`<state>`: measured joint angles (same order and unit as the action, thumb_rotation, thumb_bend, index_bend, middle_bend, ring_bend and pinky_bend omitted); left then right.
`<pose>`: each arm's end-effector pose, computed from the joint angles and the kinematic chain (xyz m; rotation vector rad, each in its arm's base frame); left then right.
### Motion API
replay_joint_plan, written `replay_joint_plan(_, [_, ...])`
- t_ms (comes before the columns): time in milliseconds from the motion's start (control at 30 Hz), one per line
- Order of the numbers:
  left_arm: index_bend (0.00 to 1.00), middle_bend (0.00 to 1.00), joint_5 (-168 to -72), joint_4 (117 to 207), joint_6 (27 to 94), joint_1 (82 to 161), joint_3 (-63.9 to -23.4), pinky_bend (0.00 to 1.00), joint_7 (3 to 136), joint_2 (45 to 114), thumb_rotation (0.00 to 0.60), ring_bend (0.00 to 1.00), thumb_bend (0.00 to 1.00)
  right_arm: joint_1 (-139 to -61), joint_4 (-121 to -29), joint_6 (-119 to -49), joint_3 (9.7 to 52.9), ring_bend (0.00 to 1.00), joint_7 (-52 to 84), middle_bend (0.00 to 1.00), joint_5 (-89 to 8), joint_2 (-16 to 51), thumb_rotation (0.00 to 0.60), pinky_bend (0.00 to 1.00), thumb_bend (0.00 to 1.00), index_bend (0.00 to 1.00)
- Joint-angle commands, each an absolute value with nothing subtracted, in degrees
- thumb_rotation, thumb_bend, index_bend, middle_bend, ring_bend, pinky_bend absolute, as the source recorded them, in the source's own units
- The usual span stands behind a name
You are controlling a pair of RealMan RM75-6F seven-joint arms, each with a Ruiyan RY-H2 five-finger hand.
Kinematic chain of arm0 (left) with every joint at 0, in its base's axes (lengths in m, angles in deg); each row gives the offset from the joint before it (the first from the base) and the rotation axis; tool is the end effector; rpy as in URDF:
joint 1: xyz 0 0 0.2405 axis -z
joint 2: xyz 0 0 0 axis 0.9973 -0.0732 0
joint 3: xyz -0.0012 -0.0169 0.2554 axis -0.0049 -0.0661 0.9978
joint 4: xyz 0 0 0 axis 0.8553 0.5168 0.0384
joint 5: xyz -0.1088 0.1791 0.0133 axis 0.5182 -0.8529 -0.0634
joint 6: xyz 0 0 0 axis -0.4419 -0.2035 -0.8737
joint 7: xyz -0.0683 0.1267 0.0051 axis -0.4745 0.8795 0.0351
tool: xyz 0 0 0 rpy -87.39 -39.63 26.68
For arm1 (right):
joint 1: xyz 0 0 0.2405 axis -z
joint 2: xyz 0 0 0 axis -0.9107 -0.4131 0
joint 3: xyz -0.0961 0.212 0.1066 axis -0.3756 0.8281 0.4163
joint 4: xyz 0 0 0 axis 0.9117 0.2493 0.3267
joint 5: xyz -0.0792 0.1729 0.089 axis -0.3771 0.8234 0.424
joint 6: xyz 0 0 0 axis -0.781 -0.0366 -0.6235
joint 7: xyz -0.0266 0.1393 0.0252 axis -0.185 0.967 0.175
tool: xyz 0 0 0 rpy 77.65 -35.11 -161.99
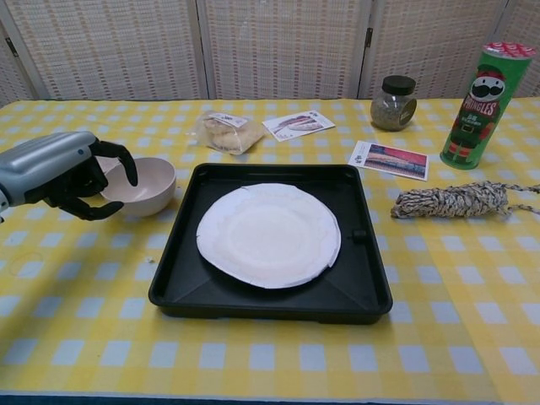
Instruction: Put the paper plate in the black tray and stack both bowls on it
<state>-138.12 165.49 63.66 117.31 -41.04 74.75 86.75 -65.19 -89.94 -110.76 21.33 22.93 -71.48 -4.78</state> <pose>-0.2109 0.3104 -0.0011 -1.7353 -0.9133 -1.0513 -0.3192 -0.1424 0.1818 1.4152 -0.8942 0.9624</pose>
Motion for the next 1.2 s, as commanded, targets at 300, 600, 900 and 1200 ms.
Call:
replay_joint_plan(300, [0.46,1.00,-137.3,160.5,62.1,118.3,-42.0,1.00,76.0,89.9,0.600,1.00,0.41,-65.4,-89.9,-110.3,21.6,0.00,22.8,0.00,-70.5,-4.8,0.600,0.00,0.38,0.00])
replay_joint_plan(600, [0.49,1.00,-137.7,153.8,61.3,119.3,-42.3,1.00,74.6,93.9,0.600,1.00,0.41,-65.5,-89.9,-109.9,21.7,0.00,22.5,0.00,-69.9,-4.7,0.600,0.00,0.38,0.00])
replay_joint_plan(900, [0.59,1.00,-139.2,147.7,61.5,120.0,-42.2,1.00,71.4,96.8,0.600,1.00,0.42,-65.6,-89.9,-109.4,21.9,0.00,22.3,0.00,-69.1,-4.7,0.600,0.00,0.38,0.00])
replay_joint_plan(1200, [0.63,1.00,-141.4,142.8,64.1,120.1,-41.9,1.00,68.3,99.1,0.600,1.00,0.46,-65.8,-90.0,-108.8,21.9,0.00,21.9,0.00,-68.7,-4.6,0.600,0.00,0.38,0.00])
